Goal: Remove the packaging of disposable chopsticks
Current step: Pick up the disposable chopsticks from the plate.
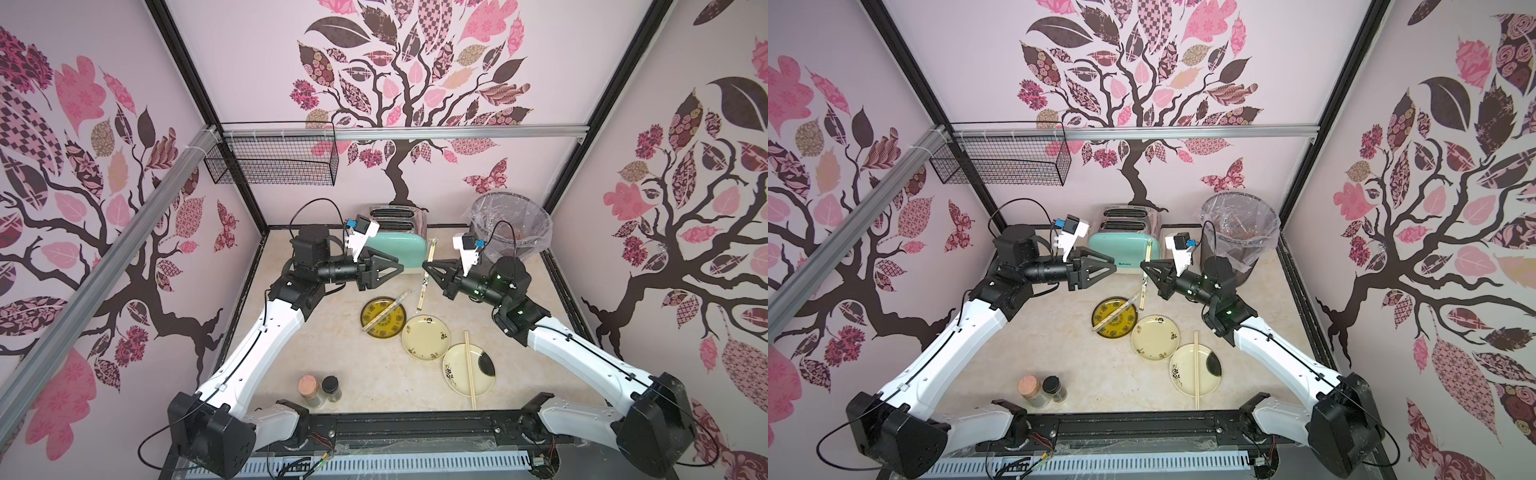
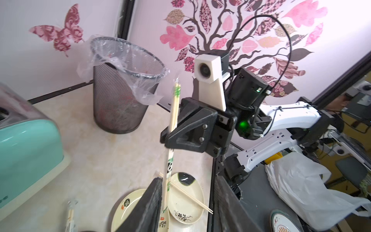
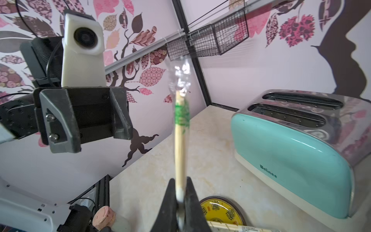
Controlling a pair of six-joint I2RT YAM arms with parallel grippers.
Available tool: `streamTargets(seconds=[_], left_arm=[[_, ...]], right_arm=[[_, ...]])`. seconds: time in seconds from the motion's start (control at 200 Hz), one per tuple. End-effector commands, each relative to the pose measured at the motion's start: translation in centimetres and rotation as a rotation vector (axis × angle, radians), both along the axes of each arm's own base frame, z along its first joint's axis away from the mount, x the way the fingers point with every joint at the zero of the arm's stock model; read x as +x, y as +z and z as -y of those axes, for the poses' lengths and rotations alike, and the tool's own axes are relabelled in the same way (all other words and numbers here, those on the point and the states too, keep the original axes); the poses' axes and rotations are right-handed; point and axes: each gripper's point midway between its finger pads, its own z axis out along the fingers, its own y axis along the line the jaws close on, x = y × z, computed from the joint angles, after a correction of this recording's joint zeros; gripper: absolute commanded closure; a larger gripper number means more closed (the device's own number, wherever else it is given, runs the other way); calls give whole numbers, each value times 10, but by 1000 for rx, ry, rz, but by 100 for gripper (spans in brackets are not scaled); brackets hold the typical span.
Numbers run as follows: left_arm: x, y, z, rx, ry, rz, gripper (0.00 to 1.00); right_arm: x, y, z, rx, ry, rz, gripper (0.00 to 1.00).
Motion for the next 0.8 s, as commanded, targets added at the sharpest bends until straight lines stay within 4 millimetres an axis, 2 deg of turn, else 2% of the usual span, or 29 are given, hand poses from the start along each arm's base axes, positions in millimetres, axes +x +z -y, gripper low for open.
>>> streamTargets(seconds=[0.0, 0.12, 0.24, 0.575, 0.79], left_arm=[[1, 13, 13, -20, -60, 24, 54], [12, 18, 22, -15, -48, 16, 55], [13, 22, 30, -30, -86, 8, 65], [-8, 31, 45, -50, -208, 28, 61], [-5, 28, 54, -50, -227, 7, 61]], right_arm=[[-21, 25, -9, 44, 132, 99, 100], [-27, 26, -14, 49, 190, 95, 100], [-33, 25, -16, 65, 232, 88, 100], [-37, 26, -21, 84, 282, 72, 100], [-43, 30, -23, 98, 315, 80, 100]])
